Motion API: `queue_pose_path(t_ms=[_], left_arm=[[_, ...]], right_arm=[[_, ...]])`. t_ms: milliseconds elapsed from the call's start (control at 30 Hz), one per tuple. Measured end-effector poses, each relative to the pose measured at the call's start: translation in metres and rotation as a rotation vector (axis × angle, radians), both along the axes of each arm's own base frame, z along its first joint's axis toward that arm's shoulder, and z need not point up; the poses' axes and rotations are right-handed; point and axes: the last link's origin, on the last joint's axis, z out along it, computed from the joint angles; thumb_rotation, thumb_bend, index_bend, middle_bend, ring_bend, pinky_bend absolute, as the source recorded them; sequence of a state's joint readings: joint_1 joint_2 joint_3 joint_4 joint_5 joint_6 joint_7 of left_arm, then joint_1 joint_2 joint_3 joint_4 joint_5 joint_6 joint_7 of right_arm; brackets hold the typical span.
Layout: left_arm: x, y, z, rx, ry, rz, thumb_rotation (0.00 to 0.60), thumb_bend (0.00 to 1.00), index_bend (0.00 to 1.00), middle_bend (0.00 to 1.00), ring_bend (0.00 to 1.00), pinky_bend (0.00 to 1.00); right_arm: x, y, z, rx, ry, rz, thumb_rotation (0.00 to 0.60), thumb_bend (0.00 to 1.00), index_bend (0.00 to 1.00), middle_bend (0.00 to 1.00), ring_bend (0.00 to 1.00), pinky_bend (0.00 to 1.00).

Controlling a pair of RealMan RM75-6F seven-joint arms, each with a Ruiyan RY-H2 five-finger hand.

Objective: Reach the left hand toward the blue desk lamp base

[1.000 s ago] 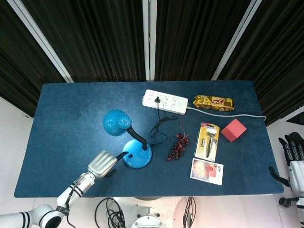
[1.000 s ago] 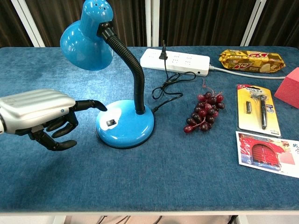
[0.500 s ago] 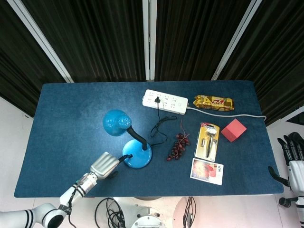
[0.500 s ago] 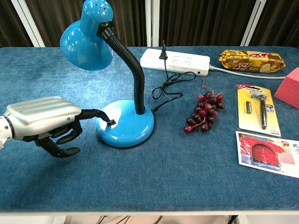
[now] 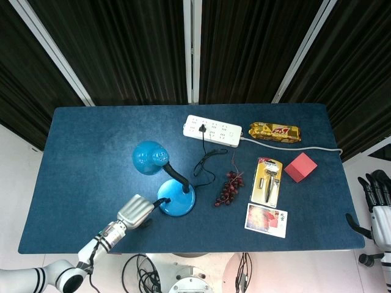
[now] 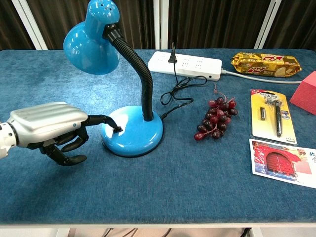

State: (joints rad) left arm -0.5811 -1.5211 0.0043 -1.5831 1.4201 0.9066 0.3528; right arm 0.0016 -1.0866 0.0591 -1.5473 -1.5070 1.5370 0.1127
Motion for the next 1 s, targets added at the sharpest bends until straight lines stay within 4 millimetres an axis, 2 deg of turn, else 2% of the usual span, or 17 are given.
queue_pose_path(t_ms=[433,633,867,1000], left_arm=[[0.002,0.0,-0.005,-0.01,0.017,-0.003,0.6,0.36,0.16,0.8,0.77,0.74],[0.003,0.0,0.006,0.026,0.013,-0.011,0.6,0.36,0.16,0.8,0.77,0.74],[-0.011,-0.003,0.047,0.172,-0.007,0.013,0.6,0.35,0.19,0.8,0.77,0.75],[-0.032,-0.005,0.085,0.355,-0.05,0.051,0.6,0.29,0.25,0.76,0.73,0.76]], right_arm=[[-0.003,0.001,0.001,-0.002,-0.004,-0.003,0.6,0.22,0.0,0.0,0.0,0.0],[-0.003,0.0,0.004,-0.01,-0.007,-0.002,0.6,0.22,0.0,0.0,0.0,0.0],[-0.002,0.001,0.008,-0.021,-0.01,0.003,0.6,0.22,0.0,0.0,0.0,0.0],[-0.002,0.001,0.009,-0.017,-0.004,0.003,0.6,0.22,0.0,0.0,0.0,0.0]])
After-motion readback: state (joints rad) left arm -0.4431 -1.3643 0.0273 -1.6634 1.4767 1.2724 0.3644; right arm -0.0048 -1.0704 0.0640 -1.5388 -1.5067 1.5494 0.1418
